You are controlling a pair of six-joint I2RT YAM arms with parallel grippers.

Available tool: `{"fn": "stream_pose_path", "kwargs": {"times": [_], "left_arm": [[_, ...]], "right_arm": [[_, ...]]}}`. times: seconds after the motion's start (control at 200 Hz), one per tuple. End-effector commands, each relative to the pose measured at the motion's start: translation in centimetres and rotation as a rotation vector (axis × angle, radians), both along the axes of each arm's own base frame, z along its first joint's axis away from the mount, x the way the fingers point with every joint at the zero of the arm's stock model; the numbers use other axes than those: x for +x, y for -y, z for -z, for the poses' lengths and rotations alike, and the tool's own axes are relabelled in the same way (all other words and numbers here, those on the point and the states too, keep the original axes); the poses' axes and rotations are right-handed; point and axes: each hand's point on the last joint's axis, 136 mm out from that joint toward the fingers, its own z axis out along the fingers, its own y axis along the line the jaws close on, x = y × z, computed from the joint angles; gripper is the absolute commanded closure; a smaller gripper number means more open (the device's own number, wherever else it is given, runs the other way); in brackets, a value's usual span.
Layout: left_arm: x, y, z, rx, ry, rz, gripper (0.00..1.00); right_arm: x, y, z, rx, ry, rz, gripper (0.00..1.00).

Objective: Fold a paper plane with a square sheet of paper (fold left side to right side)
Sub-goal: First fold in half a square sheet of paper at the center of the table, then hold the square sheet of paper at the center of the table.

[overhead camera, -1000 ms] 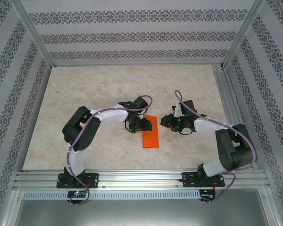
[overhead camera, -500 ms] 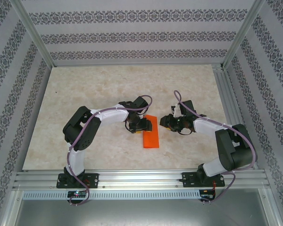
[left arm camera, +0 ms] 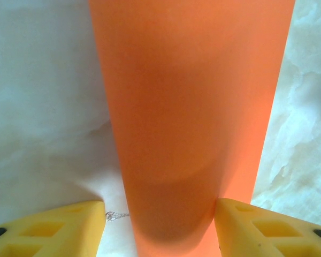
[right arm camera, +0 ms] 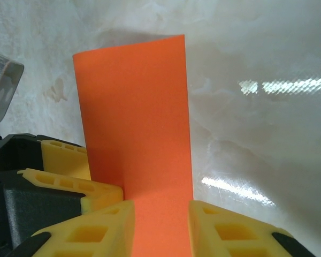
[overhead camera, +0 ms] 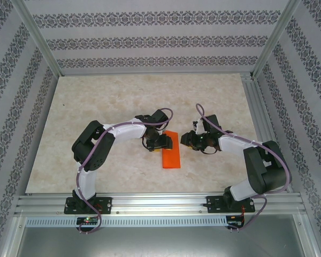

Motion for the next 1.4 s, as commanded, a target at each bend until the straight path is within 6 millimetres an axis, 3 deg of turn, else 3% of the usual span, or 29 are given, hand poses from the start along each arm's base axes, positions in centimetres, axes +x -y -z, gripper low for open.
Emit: {"fn": "stream_pose_path", "kwargs": {"times": [0.0, 0.395, 0.699, 0.944, 1.394], "left_arm": [[-0.7, 2.2, 3.0, -0.011, 0.006, 0.045, 0.41], [-0.8, 2.4, 3.1, -0.006, 0.004, 0.056, 0.41], [-0.7, 2.5, 3.1, -0.003, 0.005, 0.059, 0.41], [-0.8, 2.5, 3.1, -0.001, 0.005, 0.061, 0.41], [-0.9, 2.6, 2.9, -0.002, 0.009, 0.067, 0.41]], "right_arm": [[-0.3, -0.2, 0.4, 0.005, -0.009, 0.000, 0.69], [-0.3, -0.4, 0.3, 0.006, -0.009, -0.004, 0.72], [-0.8, -1.8, 0.9, 0.022, -0.029, -0.036, 0.82], [-0.9, -2.7, 1.4, 0.017, -0.043, -0.054, 0.84], [-1.9, -2.0, 4.0, -0.085, -0.115, -0.063, 0.85]]}}
